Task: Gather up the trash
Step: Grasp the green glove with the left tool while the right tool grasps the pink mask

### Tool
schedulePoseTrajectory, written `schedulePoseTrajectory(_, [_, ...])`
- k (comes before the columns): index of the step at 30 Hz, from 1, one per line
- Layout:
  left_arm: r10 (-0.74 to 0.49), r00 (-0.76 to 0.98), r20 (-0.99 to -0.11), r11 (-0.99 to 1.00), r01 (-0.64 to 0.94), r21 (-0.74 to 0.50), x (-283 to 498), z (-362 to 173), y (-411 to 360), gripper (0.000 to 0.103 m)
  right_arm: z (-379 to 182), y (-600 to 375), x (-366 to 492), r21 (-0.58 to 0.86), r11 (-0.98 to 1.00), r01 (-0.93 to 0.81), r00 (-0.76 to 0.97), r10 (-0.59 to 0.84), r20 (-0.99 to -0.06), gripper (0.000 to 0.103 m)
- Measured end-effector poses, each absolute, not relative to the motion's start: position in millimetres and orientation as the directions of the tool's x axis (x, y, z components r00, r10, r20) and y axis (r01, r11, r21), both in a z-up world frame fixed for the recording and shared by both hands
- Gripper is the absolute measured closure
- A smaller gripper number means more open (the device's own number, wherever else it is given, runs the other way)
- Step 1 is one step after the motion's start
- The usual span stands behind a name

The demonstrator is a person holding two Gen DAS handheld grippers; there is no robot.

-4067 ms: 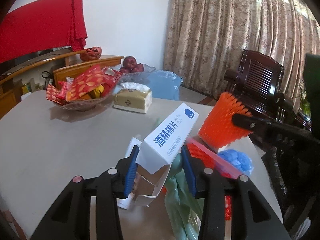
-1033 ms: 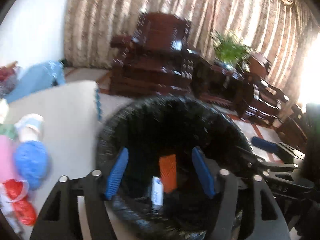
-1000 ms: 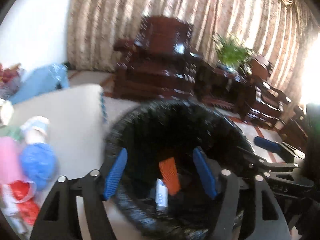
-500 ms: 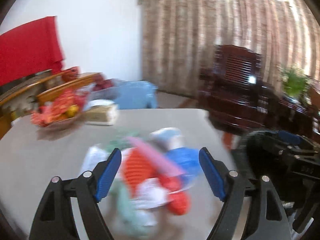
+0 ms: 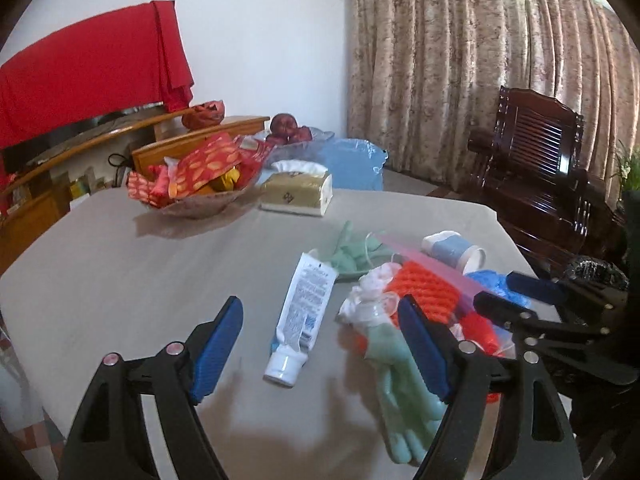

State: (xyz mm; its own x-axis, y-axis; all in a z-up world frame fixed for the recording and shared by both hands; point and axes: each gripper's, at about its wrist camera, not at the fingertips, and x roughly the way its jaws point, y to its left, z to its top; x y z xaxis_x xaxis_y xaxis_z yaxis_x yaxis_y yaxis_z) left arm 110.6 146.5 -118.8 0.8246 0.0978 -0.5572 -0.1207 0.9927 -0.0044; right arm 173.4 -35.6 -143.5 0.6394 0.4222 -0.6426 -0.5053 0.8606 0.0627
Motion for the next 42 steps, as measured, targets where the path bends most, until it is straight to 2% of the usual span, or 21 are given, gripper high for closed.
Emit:
schedulePoseTrajectory(1, [0.095, 0.822, -0.561, 0.993, -0.120, -0.007, 112, -121, 148, 0.025, -148, -34, 175, 0.073, 0.854, -0.515, 0.621, 0.430, -0.656, 0.072])
schedulePoseTrajectory(3, [0.085, 0.818, -0.569, 0.993, -0.115, -0.016, 113, -125, 149, 0.025, -154, -31, 176, 0.091, 0.843, -0.530, 0.596, 0.447, -0.668, 0.098])
schedulePoseTrajectory(6, [0.071, 0.815, -0.575, 0.995, -0.102, -0.022, 114, -129, 144, 0.025, -147, -35, 175, 0.098, 0.843, -0.529, 0.611, 0.459, -0.645, 0.102])
schedulePoseTrajectory(12, [0.031, 0.810, -0.586, 0.996, -0.077, -0.054, 118, -131, 135, 0.025, -115, -61, 171, 0.166, 0.844, -0.511, 0.650, 0.505, -0.568, 0.102])
schedulePoseTrajectory(19, [0.007, 0.776, -0.630, 0.997, -0.055, -0.056, 132, -149, 112, 0.025, -112, -76, 164, 0.166, 0.853, -0.495, 0.657, 0.492, -0.571, 0.102])
schedulePoseTrajectory(22, [-0.011, 0.748, -0.663, 0.997, -0.044, -0.066, 143, -161, 106, 0.040, -115, -80, 160, 0.172, 0.854, -0.490, 0.650, 0.490, -0.581, 0.102])
schedulePoseTrajectory(24, [-0.028, 0.727, -0.686, 0.996, -0.040, -0.083, 150, -169, 106, 0.064, -115, -81, 159, 0.174, 0.855, -0.489, 0.648, 0.490, -0.583, 0.102])
schedulePoseTrajectory(27, [-0.041, 0.720, -0.693, 0.992, -0.056, -0.117, 150, -170, 111, 0.076, -112, -83, 158, 0.171, 0.854, -0.492, 0.655, 0.492, -0.574, 0.102])
schedulePoseTrajectory(33, [-0.040, 0.752, -0.658, 0.989, -0.066, -0.136, 137, -143, 122, 0.082, -93, -86, 156, 0.174, 0.846, -0.505, 0.677, 0.513, -0.527, 0.102])
schedulePoseTrajectory(42, [-0.068, 0.805, -0.589, 0.986, -0.035, -0.162, 132, -87, 119, 0.083, -49, -105, 150, 0.184, 0.844, -0.504, 0.719, 0.528, -0.452, 0.102])
